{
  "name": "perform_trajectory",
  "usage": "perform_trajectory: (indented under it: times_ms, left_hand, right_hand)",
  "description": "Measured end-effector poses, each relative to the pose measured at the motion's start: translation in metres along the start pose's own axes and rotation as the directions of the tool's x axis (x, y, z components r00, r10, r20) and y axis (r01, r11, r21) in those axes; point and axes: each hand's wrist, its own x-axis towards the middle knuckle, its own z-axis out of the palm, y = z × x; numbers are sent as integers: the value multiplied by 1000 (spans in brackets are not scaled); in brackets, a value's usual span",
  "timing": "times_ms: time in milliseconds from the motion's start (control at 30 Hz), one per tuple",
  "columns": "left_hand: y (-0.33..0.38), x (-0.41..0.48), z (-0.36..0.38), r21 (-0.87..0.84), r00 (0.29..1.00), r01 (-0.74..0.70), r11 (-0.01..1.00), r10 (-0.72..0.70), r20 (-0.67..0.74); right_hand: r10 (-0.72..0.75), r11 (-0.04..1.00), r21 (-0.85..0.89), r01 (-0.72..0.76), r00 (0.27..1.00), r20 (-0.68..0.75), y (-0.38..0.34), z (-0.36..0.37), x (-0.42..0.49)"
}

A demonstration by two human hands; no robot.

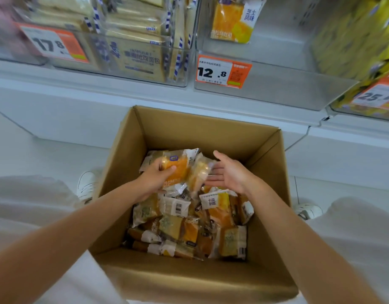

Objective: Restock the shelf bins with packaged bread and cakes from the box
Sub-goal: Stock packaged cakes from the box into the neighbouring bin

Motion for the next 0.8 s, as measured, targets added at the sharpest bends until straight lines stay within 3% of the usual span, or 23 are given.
perform_trajectory:
  times_ms: [67,133,200,367,433,467,533,567,600,667,800]
  left_hand:
    - [5,-5,10,-140,997,-15,990,25,68]
    - [8,-8,13,-286,989,16,958,26,144]
    - [9,-9,11,-322,983,49,945,11,182]
    - [3,0,3,-357,990,138,924,-121,72]
    - [2,3,1,-398,989,146,906,-142,39]
    - [2,4,0,-419,990,140,897,-135,41]
    - [3,7,-6,-460,989,149,875,-127,78]
    - [4,7,-8,-476,987,159,865,-120,111]
    - [5,8,-10,-484,983,170,858,-115,142]
    - [9,7,-9,-451,974,180,874,-95,205]
    - [16,4,0,-185,972,80,979,-36,230]
  right_hand:
    - [-65,997,48,59,987,148,-8,20,-9]
    - [-129,990,-24,136,972,196,-6,40,-18]
    - [-184,977,-63,203,956,230,2,55,-21]
    - [-283,929,-164,332,922,263,19,64,-14]
    - [-360,877,-283,387,921,147,21,62,-8]
    - [-419,845,-358,396,908,15,22,56,-3]
    - [-488,818,-473,327,831,-269,23,37,6]
    - [-426,861,-436,262,840,-335,24,25,12]
    - [-318,921,-330,206,888,-332,24,14,17]
    - [-158,983,-126,137,971,-178,22,5,21]
    - [-270,927,-280,249,962,-36,20,19,17]
